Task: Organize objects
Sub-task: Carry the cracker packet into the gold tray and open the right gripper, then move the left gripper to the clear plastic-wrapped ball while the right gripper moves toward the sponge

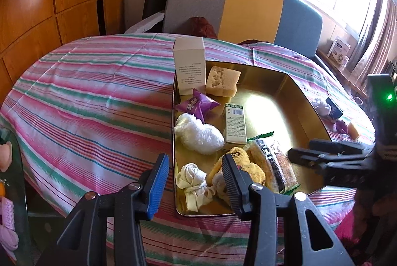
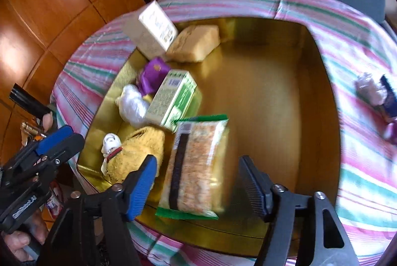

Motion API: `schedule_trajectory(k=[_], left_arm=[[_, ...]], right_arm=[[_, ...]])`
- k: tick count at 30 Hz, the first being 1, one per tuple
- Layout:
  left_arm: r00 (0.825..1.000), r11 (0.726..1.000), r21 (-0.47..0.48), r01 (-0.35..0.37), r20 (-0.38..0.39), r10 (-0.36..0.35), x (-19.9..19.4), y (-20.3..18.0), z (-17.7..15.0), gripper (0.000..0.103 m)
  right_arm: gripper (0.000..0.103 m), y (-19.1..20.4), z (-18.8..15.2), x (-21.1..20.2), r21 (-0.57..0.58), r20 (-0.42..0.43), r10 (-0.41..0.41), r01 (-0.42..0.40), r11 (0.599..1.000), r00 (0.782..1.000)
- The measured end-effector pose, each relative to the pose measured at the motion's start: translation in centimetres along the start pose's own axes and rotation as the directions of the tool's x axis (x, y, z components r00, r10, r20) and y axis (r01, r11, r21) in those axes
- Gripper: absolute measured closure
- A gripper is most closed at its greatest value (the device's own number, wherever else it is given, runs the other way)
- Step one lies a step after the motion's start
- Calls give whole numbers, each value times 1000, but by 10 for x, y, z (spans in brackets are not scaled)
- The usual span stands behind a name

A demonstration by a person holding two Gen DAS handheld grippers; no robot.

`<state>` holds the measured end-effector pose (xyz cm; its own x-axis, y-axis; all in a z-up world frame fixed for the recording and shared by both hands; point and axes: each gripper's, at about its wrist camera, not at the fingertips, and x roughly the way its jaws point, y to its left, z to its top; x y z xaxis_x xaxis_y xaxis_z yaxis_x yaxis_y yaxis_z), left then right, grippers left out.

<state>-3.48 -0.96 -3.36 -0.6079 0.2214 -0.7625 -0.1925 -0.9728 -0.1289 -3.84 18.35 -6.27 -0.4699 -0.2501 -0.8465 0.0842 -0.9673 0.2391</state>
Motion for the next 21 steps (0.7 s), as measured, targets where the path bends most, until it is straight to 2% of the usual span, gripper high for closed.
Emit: schedule_trajectory(k=[2,8,12,17,21], left_arm=[[1000,1000,5,1,3,-1,-2,-2,0,58],[1000,1000,22,2,8,-2,-4,-9,1,58],[1000,999,37,19,4,-19,-4,-15,2,58],[999,997,66,33,-1,-33,-4,-28,3,58],[1000,995,99,27,-11,-26,-1,-42,4,58]], right_arm=[[23,-10,3,-13,-1,28,-23,23,1000,999],[22,-48,8,-51,33,86,-105,102,994,991],[20,-77,10,-74,56,110,-182,177,983,977],[20,-132,10,-103,114,136,-289,275,955,948],[18,-180,8,-121,168,145,-393,368,914,908]])
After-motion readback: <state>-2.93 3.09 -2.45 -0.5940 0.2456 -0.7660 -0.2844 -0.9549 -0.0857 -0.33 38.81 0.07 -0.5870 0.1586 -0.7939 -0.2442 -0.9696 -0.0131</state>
